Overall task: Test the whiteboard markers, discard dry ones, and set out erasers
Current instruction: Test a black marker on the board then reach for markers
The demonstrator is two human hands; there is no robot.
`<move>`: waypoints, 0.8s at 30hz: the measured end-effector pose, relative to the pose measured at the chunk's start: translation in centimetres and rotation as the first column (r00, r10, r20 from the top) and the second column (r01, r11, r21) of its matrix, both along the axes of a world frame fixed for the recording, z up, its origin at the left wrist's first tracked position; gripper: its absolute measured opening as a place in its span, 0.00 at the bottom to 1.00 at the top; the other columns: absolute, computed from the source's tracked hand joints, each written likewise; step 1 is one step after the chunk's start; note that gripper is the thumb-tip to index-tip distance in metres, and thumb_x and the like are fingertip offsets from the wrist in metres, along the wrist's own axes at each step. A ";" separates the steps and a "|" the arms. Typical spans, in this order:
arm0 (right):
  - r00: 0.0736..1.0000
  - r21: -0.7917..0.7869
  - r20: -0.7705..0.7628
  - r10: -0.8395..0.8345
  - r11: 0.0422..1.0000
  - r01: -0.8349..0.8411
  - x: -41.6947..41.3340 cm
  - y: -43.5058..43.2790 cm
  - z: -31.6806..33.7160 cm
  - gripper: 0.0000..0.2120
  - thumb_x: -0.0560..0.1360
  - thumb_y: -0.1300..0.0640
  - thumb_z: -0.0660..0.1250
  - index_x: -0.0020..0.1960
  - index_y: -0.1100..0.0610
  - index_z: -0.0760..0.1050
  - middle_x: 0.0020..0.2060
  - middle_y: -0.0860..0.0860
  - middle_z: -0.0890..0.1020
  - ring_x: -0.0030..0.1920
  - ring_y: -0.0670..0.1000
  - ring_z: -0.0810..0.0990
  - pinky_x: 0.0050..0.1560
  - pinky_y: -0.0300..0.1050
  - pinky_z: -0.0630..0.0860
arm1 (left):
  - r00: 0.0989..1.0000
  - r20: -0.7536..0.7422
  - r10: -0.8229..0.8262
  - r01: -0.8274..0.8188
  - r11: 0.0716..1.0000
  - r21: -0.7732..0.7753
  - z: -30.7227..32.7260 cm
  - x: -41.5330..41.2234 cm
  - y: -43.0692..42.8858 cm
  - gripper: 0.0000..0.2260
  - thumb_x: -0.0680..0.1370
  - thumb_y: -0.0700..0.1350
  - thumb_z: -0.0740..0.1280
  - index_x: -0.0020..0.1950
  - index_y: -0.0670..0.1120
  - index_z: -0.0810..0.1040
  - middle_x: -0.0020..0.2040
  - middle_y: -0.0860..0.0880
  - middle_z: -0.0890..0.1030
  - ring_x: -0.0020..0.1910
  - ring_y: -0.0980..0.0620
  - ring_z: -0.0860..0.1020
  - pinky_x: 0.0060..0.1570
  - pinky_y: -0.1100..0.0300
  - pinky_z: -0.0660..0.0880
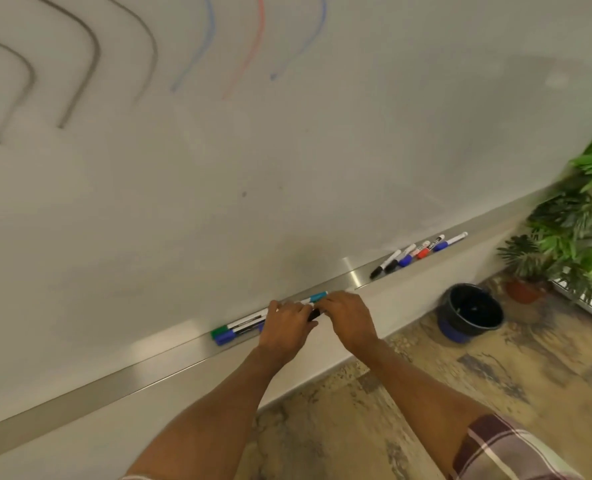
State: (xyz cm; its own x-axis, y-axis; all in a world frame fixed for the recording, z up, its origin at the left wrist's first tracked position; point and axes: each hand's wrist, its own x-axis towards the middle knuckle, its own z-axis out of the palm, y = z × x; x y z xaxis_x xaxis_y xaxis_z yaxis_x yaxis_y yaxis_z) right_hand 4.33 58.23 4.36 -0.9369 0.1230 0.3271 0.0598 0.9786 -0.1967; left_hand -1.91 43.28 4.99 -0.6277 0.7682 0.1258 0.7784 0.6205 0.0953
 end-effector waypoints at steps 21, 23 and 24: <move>0.981 -0.218 0.187 -0.044 0.972 0.085 -7.3 18.3 -5.1 0.09 0.76 0.58 0.66 0.55 0.57 0.78 0.53 0.54 0.80 0.54 0.54 0.77 0.57 0.43 0.73 | 0.975 0.172 0.142 -0.129 0.988 -0.084 -5.0 -3.8 17.1 0.23 0.82 0.55 0.59 0.74 0.47 0.61 0.70 0.48 0.70 0.68 0.47 0.69 0.69 0.50 0.61; 0.985 -0.236 0.164 -0.045 0.968 0.084 -7.0 18.8 -5.4 0.12 0.78 0.61 0.63 0.60 0.60 0.77 0.59 0.56 0.78 0.60 0.56 0.75 0.62 0.45 0.71 | 0.976 0.166 0.138 -0.123 0.987 -0.100 -5.1 -3.9 17.2 0.25 0.82 0.56 0.58 0.76 0.47 0.59 0.72 0.47 0.68 0.69 0.47 0.67 0.70 0.49 0.59; 0.985 -0.240 0.164 -0.055 0.966 0.093 -6.8 19.0 -5.4 0.14 0.78 0.62 0.62 0.63 0.60 0.75 0.62 0.57 0.76 0.63 0.57 0.73 0.64 0.47 0.70 | 0.978 0.163 0.134 -0.119 0.988 -0.102 -5.2 -4.0 17.2 0.25 0.82 0.56 0.57 0.76 0.47 0.58 0.73 0.47 0.67 0.69 0.47 0.67 0.71 0.49 0.59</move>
State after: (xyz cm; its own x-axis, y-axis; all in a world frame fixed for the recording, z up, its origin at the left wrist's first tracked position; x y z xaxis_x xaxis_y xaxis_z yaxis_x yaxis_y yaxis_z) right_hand -2.52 77.18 -1.03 -0.9589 0.2523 0.1300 0.1789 0.8929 -0.4132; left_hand -5.87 60.48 -0.24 -0.7267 0.6845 -0.0572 0.6707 0.7251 0.1566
